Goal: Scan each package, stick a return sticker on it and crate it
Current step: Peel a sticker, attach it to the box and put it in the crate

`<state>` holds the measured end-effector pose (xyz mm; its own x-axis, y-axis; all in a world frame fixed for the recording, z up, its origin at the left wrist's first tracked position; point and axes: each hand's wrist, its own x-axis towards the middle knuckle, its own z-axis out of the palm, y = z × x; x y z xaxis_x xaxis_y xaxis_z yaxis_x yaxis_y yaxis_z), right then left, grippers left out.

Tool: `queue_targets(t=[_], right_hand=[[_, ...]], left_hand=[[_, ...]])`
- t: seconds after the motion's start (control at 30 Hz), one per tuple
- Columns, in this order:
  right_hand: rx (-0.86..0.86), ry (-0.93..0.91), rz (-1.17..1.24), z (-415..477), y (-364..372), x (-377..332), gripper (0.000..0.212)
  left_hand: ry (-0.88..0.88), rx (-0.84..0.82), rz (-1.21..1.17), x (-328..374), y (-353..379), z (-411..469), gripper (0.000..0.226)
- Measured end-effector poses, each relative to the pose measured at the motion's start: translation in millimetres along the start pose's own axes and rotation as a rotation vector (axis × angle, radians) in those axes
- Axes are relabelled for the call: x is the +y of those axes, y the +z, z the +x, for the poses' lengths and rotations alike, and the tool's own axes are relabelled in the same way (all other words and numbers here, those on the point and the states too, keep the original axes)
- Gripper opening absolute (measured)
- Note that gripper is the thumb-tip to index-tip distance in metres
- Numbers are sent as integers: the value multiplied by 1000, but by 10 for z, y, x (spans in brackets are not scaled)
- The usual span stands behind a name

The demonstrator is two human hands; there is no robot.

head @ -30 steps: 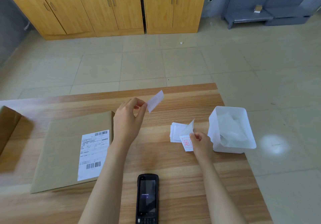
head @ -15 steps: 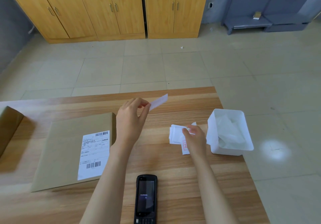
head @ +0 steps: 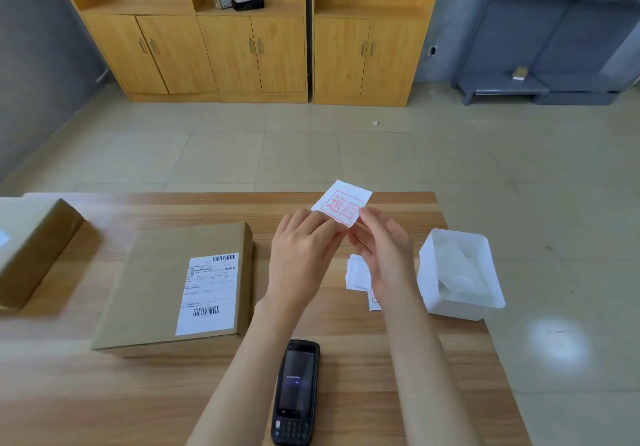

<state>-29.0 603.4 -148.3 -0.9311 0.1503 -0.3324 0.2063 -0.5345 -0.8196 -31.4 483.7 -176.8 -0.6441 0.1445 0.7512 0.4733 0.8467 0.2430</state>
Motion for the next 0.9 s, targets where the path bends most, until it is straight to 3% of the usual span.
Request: queue_targets(t=[0.23, 0.33, 0.43, 0.63, 0.9], right_hand=[[-20, -16, -62, -104, 53, 130, 9], [-52, -5, -79, -116, 124, 223, 7], [-98, 36, -111, -147, 218, 323, 3], [-224, 90, -202, -213, 385, 548, 4], [-234, 55, -310, -237, 779, 904, 10]], left_hand=[[-88, 13, -44, -30, -187, -192, 20], [-207, -8, -55, -111, -317, -295, 31], [-525, 10, -139, -202, -477, -379, 36], [-1133, 76, -646, -399, -731, -447, 8], [-1180, 107, -655, -927, -987, -616, 11]])
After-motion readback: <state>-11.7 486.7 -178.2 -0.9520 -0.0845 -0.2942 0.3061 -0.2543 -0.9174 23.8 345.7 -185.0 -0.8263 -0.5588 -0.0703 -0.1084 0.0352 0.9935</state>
